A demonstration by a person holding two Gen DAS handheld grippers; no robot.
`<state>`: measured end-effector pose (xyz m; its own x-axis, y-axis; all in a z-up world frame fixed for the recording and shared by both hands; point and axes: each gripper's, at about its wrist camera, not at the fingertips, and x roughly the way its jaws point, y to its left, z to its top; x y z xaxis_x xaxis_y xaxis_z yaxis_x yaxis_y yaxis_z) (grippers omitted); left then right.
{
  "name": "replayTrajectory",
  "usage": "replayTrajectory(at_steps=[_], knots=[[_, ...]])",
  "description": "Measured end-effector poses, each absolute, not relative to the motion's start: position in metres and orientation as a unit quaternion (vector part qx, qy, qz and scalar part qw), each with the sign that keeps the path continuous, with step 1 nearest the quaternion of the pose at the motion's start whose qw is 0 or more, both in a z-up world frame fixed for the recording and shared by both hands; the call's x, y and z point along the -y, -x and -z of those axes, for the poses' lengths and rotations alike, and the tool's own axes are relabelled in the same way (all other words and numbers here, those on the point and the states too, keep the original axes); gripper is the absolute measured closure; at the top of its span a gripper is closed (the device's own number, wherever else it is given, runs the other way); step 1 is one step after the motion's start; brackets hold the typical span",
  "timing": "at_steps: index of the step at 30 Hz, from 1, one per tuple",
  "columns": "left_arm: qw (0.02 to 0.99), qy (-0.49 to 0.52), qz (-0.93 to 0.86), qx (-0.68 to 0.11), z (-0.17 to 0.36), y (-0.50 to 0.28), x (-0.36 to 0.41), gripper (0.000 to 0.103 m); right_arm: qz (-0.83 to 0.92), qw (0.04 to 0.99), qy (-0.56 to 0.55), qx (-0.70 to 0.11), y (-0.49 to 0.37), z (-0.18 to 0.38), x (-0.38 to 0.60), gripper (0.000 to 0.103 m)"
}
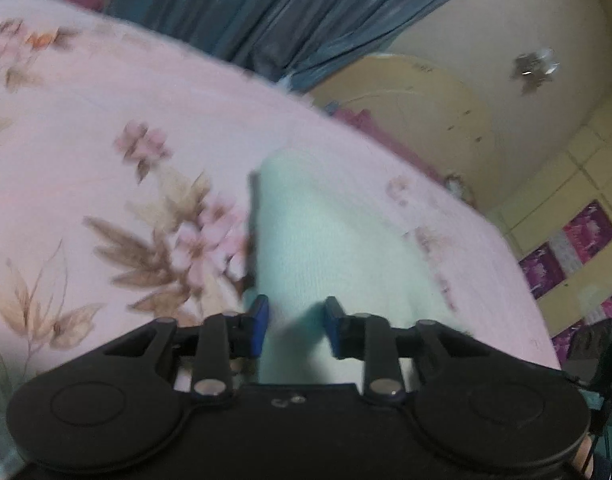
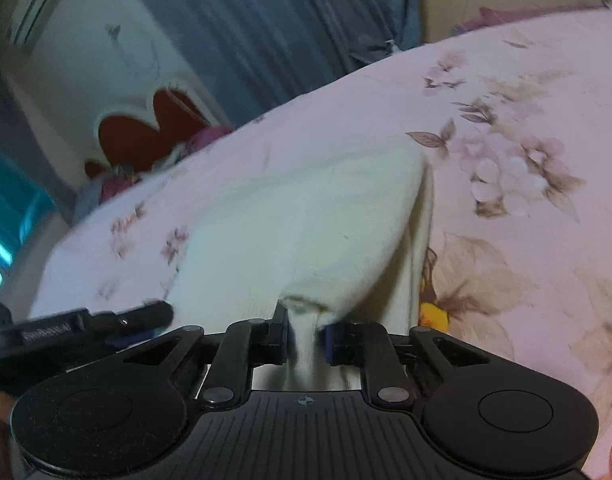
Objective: Fold small clothes
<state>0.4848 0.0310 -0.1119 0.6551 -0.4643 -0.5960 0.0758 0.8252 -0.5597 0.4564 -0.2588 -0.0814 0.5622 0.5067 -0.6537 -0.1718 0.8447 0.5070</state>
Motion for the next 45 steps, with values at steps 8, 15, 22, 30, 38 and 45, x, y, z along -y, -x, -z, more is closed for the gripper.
replayTrajectory(at_steps=[8,15,22,30,38,45], knots=[[0.869,0.166,0.212,-0.415,0.112,-0.491,0.013,0.080,-0.179,0.866,-0.167,-0.435,-0.454,0.092,0.272,0.088],[0.883,0.176,0.215,-0.379,0.089,-0.501,-0.011,0.074,-0.112,0.900,-0.150,-0.393,-0.432,0.057,0.293,0.042],[0.877,0.160,0.221,-0.395,0.105,-0.553,0.006,0.074,-0.160,0.904,-0.097,-0.384,-0.480,0.057,0.261,0.086],[0.854,0.181,0.234,-0.427,0.122,-0.561,0.008,0.075,-0.105,0.898,-0.021,-0.427,-0.512,0.092,0.248,0.091],[0.856,0.158,0.263,-0.415,0.114,-0.482,0.000,0.078,-0.177,0.897,-0.011,-0.405,-0.441,0.057,0.238,0.091],[0.846,0.153,0.276,-0.430,0.136,-0.419,0.007,0.078,-0.138,0.887,0.056,-0.438,-0.393,0.081,0.237,0.091]])
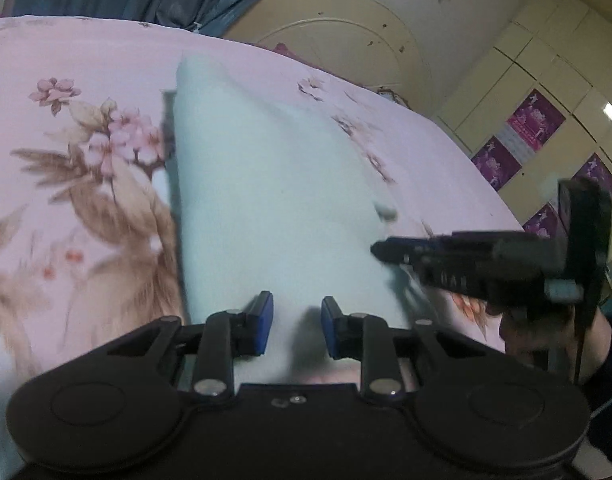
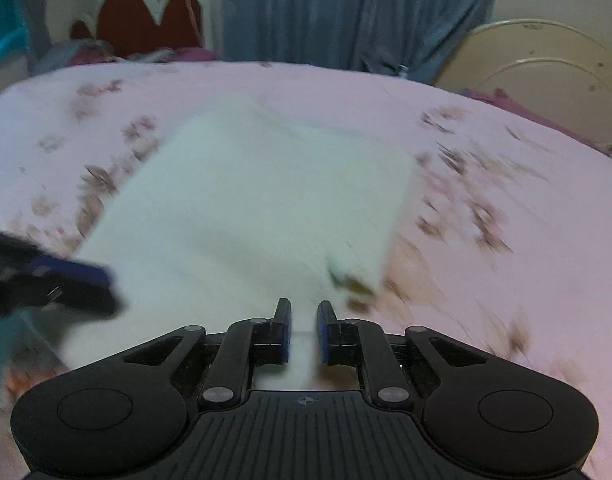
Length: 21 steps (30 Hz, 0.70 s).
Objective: Fold small clothes
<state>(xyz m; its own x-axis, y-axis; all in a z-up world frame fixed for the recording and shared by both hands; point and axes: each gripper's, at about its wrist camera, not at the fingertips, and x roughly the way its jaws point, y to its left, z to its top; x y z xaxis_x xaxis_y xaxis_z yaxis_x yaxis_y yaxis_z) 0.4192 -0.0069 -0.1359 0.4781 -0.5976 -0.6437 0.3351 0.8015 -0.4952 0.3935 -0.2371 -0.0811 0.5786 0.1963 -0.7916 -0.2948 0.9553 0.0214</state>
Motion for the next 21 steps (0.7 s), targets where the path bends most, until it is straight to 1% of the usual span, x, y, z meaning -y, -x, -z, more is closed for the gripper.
replayTrajectory(at_steps=[2,5,7,10,12,15,21], knots=[[0.850,0.155,0.271,-0.423,0.129,-0.410,0.002,0.078,-0.133,0.887,0.050,-0.439,-0.390,0.075,0.241,0.091],[0.873,0.149,0.243,-0.396,0.114,-0.402,-0.010,0.078,-0.140,0.900,0.038,-0.412,-0.369,0.054,0.240,0.091],[0.878,0.145,0.229,-0.394,0.110,-0.403,-0.014,0.078,-0.151,0.899,0.033,-0.410,-0.358,0.048,0.233,0.091],[0.870,0.123,0.221,-0.422,0.115,-0.408,-0.007,0.078,-0.162,0.891,0.030,-0.424,-0.347,0.056,0.223,0.091],[0.869,0.093,0.215,-0.436,0.119,-0.410,0.003,0.079,-0.140,0.880,0.045,-0.452,-0.345,0.072,0.218,0.091],[0.873,0.073,0.211,-0.435,0.119,-0.402,0.007,0.079,-0.117,0.881,0.026,-0.457,-0.343,0.072,0.220,0.091],[0.874,0.066,0.211,-0.432,0.122,-0.400,0.006,0.079,-0.095,0.883,0.027,-0.458,-0.339,0.073,0.218,0.091]])
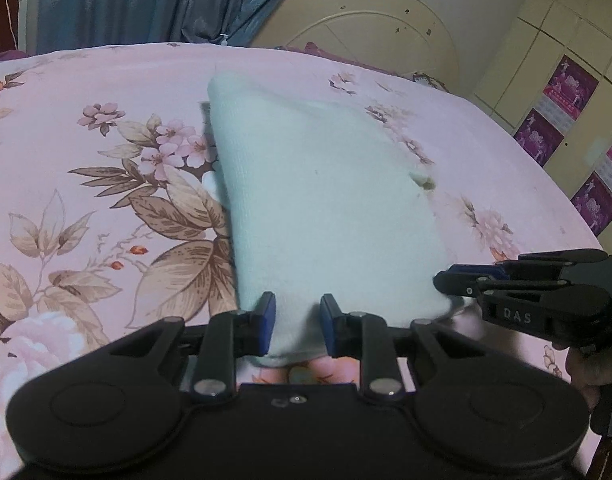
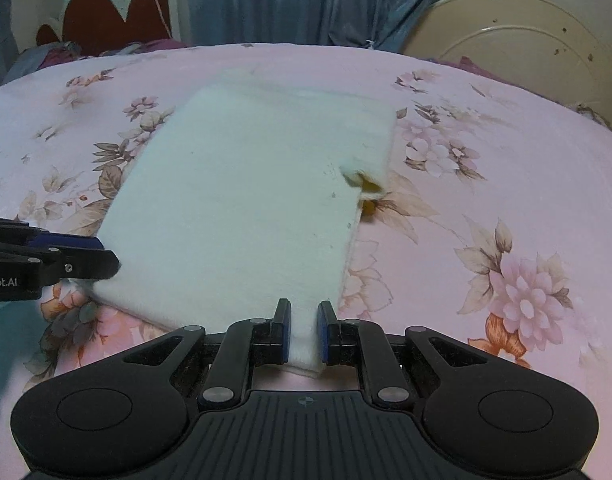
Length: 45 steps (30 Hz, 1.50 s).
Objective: Fold small clothes
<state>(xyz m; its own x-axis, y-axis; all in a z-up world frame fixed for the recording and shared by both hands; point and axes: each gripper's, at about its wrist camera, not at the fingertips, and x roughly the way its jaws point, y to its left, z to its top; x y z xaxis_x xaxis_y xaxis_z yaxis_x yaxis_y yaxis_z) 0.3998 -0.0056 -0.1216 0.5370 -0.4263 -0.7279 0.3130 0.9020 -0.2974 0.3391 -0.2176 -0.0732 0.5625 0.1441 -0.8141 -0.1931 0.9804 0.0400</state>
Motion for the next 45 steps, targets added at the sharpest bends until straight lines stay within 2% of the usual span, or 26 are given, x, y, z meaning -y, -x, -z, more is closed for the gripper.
replayTrajectory(at_steps=[18,19,21,22,23,24,25,29,31,32,33,37,45], knots=[[0.887,0.051,0.172,-0.425,0.115,-0.386,0.017,0.079,-0.088,0.889,0.028,-0.448,-0.333,0.075,0.217,0.091],[0.889,0.052,0.167,-0.424,0.113,-0.385,0.016,0.077,-0.088,0.890,0.026,-0.447,-0.331,0.074,0.218,0.091],[0.892,0.059,0.153,-0.420,0.109,-0.381,0.013,0.066,-0.094,0.890,0.024,-0.445,-0.327,0.071,0.221,0.091],[0.896,0.063,0.144,-0.416,0.108,-0.380,0.010,0.053,-0.096,0.891,0.017,-0.443,-0.326,0.069,0.224,0.091],[0.900,0.066,0.134,-0.410,0.106,-0.378,0.006,0.031,-0.098,0.893,0.000,-0.439,-0.324,0.067,0.230,0.091],[0.905,0.069,0.121,-0.401,0.104,-0.377,0.002,0.022,-0.096,0.898,-0.024,-0.429,-0.323,0.063,0.238,0.091],[0.909,0.074,0.111,-0.394,0.103,-0.378,-0.004,0.018,-0.088,0.902,-0.043,-0.420,-0.323,0.059,0.245,0.091],[0.905,0.105,0.109,-0.398,0.098,-0.396,-0.018,0.021,-0.071,0.905,-0.113,-0.404,-0.333,0.049,0.274,0.090],[0.904,0.110,0.111,-0.397,0.096,-0.410,-0.019,0.019,-0.068,0.903,-0.129,-0.403,-0.343,0.047,0.284,0.076],[0.903,0.109,0.113,-0.400,0.095,-0.417,-0.018,0.018,-0.065,0.906,-0.132,-0.398,-0.348,0.045,0.286,0.057],[0.901,0.105,0.112,-0.406,0.095,-0.425,-0.016,0.017,-0.064,0.908,-0.135,-0.392,-0.354,0.044,0.290,0.045],[0.898,0.087,0.112,-0.416,0.096,-0.445,-0.011,0.005,-0.068,0.909,-0.144,-0.384,-0.374,0.040,0.293,0.045],[0.893,0.084,0.119,-0.426,0.104,-0.458,-0.006,0.004,-0.073,0.901,-0.167,-0.394,-0.396,0.050,0.292,0.045]])
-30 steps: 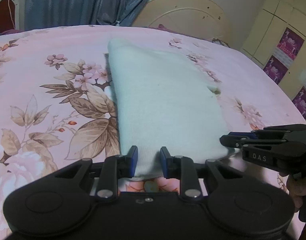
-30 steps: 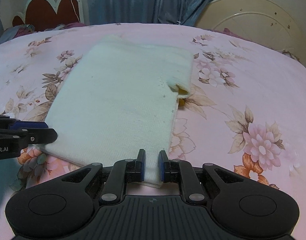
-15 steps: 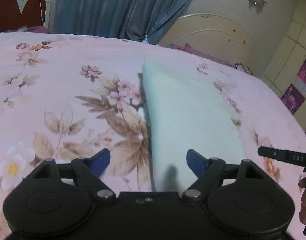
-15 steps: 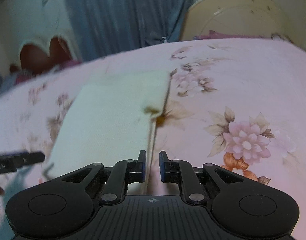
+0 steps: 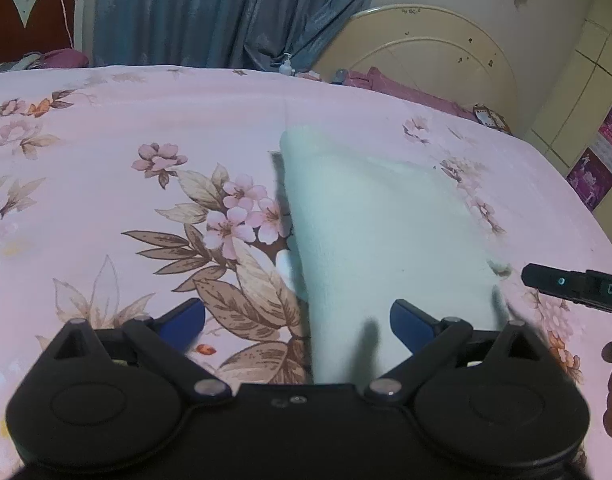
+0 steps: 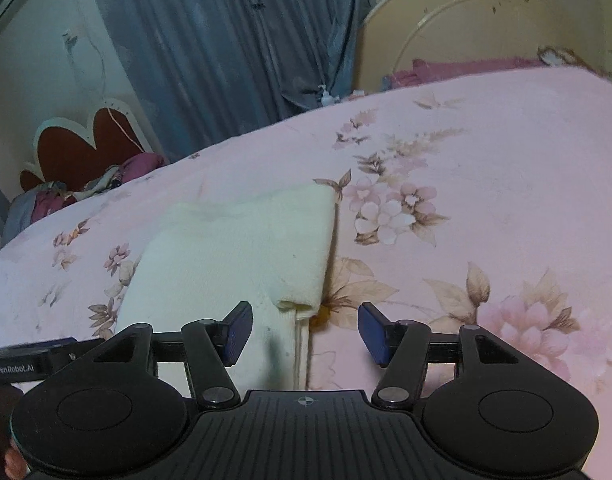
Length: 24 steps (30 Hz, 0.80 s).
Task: Fold small clothes
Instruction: 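Grasp the sweater edge with both grippers, fold it over, release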
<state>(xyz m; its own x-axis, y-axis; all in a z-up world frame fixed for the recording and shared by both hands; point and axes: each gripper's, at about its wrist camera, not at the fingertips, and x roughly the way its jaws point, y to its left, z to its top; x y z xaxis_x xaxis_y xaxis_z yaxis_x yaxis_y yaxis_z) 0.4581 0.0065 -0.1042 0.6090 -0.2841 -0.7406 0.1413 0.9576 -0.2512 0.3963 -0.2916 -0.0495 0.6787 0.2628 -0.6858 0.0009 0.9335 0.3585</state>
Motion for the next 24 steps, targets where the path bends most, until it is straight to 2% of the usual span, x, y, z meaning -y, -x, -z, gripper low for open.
replayTrajectory(at_steps=[3,8,13,24], knots=[[0.889,0.092,0.138,-0.427,0.106,-0.463,-0.006,0.007,-0.082,0.889,-0.199,-0.403,-0.403,0.058,0.297,0.045],[0.874,0.122,0.166,-0.441,0.112,-0.478,-0.008,0.018,-0.099,0.854,-0.299,-0.414,-0.420,0.079,0.320,0.045],[0.850,0.165,0.194,-0.461,0.125,-0.497,-0.010,0.020,-0.115,0.820,-0.360,-0.430,-0.431,0.101,0.331,0.045],[0.830,0.199,0.218,-0.473,0.134,-0.521,-0.006,0.030,-0.169,0.793,-0.381,-0.444,-0.461,0.119,0.330,0.045]])
